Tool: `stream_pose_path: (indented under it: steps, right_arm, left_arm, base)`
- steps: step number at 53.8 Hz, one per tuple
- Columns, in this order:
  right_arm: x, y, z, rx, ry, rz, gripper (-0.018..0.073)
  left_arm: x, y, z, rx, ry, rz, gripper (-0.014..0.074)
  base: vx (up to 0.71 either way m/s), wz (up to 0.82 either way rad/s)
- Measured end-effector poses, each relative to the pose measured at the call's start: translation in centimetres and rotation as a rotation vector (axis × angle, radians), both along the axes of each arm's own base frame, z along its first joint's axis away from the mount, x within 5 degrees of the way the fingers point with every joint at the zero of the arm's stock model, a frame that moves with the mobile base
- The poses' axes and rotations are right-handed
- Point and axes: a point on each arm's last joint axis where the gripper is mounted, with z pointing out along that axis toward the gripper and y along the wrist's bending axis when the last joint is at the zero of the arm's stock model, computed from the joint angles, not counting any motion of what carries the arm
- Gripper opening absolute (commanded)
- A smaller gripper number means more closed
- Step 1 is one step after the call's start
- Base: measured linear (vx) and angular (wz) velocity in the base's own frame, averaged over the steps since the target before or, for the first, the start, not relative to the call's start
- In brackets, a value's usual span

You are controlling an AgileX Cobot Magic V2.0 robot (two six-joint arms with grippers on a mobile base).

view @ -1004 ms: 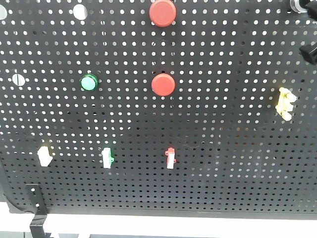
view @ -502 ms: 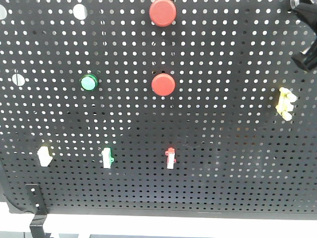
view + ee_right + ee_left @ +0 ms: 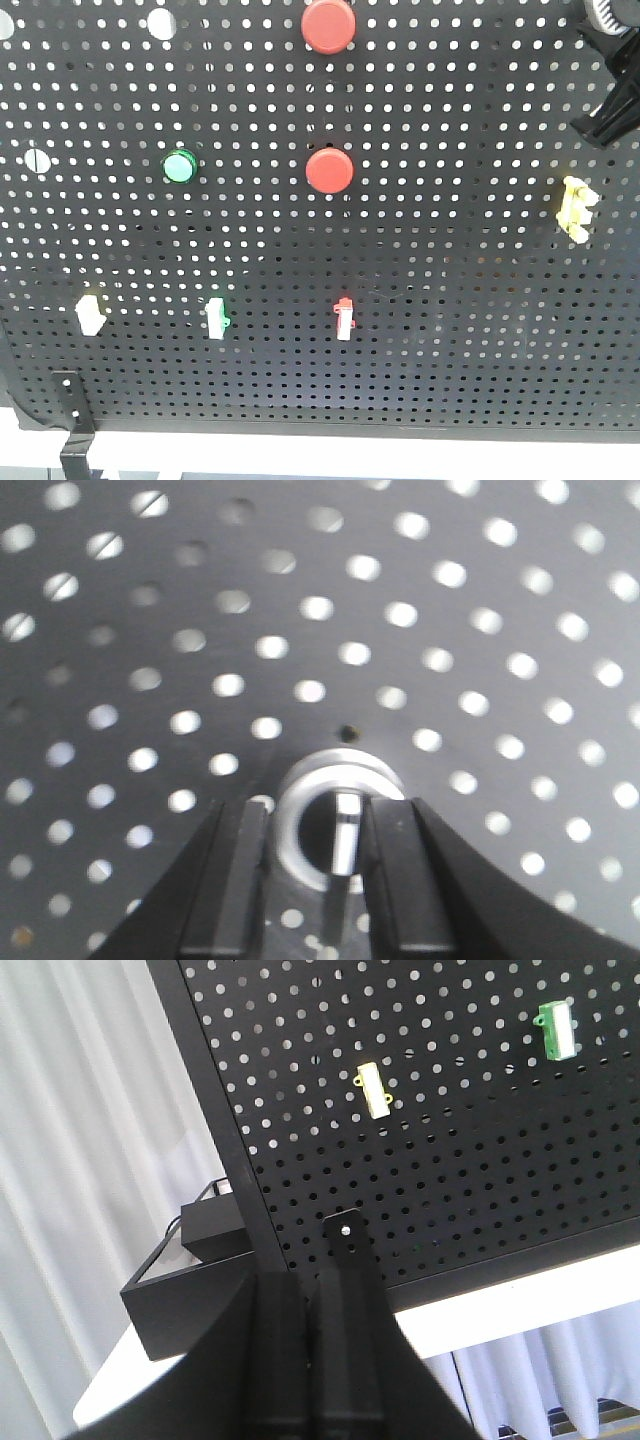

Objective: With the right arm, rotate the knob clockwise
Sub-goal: 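Close the right gripper fingers on the silver knob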

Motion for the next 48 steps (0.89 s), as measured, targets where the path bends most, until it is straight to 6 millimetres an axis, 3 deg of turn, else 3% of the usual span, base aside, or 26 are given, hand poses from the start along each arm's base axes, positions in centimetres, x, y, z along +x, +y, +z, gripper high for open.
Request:
stream_pose_path:
  steps: [22,48]
  right_arm:
    - [-0.31,-0.30,0.12,0.060,0.009,-0.009,0.0082]
    - [-0.60,-0.41,0.25,0.167,0.020,0.000,0.0058]
  left_arm:
    - [0.00,0.00,0.00,0.000,0.000,0.000,-0.0006]
    - [0.00,0.00,0.00,0.000,0.000,0.000,-0.0006]
  base:
    - [0.00,0.00]
    - [0.00,0.00]
